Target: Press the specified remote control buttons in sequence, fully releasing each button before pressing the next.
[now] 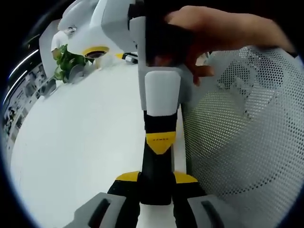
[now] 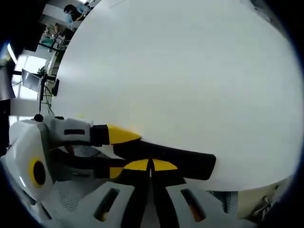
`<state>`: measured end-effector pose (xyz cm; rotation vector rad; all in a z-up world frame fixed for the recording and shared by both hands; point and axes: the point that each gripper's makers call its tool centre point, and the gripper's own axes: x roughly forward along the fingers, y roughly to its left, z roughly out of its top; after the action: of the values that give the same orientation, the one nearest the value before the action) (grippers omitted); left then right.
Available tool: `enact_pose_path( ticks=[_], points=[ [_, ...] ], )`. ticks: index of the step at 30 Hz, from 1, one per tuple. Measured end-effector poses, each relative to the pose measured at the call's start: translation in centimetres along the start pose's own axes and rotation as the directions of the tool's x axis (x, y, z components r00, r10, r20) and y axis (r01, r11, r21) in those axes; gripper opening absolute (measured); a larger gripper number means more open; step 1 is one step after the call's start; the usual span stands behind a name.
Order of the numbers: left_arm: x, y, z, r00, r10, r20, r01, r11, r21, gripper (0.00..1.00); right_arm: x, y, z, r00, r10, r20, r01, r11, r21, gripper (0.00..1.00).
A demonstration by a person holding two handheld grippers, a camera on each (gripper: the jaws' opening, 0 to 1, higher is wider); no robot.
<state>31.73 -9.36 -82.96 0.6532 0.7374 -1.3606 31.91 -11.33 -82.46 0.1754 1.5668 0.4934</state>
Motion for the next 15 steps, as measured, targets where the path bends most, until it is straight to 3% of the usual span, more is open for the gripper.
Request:
enact_pose_path(
  ticks=[15],
  points=[
    [0.06, 0.01, 0.03, 1.000, -0.001, 0.003, 0.001, 1.000, -0.004, 0.24, 0.11, 0.10, 0.12, 0.999, -0.042, -0.005, 0.042, 0.999, -0.024, 0.00]
  ],
)
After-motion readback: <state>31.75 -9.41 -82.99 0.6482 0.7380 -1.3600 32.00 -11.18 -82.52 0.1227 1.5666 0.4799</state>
